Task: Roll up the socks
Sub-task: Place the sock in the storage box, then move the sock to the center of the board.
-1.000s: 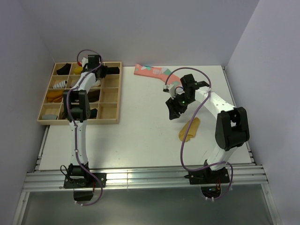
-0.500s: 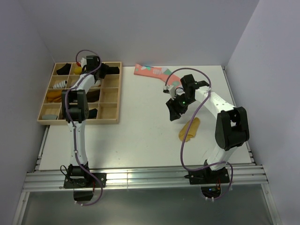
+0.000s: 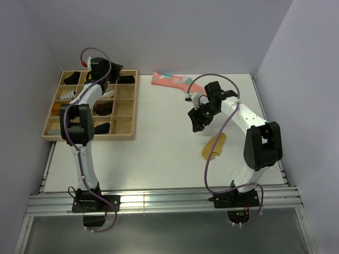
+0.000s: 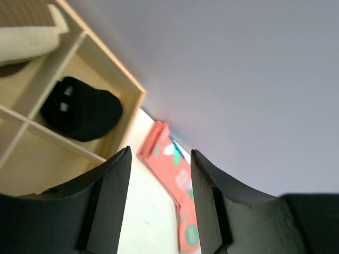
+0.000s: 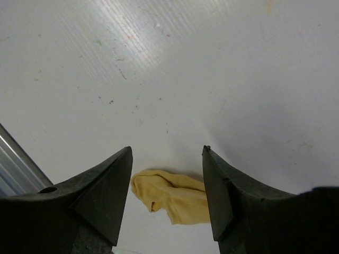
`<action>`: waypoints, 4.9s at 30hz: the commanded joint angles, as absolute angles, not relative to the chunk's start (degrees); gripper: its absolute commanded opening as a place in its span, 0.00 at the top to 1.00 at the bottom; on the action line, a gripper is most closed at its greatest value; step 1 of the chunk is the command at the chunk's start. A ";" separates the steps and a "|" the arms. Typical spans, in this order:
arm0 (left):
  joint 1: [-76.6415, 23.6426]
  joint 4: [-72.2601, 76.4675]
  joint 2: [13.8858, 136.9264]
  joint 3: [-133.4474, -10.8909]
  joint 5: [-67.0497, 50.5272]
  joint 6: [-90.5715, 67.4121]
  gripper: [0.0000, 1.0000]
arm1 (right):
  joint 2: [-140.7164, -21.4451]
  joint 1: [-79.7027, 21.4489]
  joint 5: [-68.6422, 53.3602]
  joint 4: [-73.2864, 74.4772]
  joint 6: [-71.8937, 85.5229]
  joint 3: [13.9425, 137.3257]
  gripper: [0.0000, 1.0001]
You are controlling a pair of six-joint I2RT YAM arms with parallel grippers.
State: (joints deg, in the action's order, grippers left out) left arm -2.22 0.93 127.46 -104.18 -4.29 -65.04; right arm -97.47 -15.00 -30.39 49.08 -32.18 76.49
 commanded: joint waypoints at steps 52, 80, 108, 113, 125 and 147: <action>-19.34 13.80 68.47 -47.29 -12.66 -57.57 0.45 | -83.58 -23.73 -14.41 38.14 -31.82 45.44 0.54; -19.34 12.91 61.45 -38.16 -10.72 -58.00 0.45 | -92.72 -32.69 -16.69 38.04 -30.14 51.84 0.78; -39.19 32.07 58.61 -12.13 5.88 -60.82 0.71 | -122.51 -40.26 -53.43 71.36 -42.27 89.47 0.80; -45.87 39.54 69.24 -14.06 7.56 -57.31 0.75 | -126.91 -39.20 -55.28 74.53 -43.77 90.53 0.80; -53.17 54.05 80.77 -11.25 8.26 -55.46 0.67 | -122.01 -37.44 -49.59 65.76 -36.57 86.24 0.77; -53.17 7.57 39.83 -20.29 30.75 -66.62 0.59 | -95.71 -48.77 -19.08 32.44 -24.88 60.56 0.55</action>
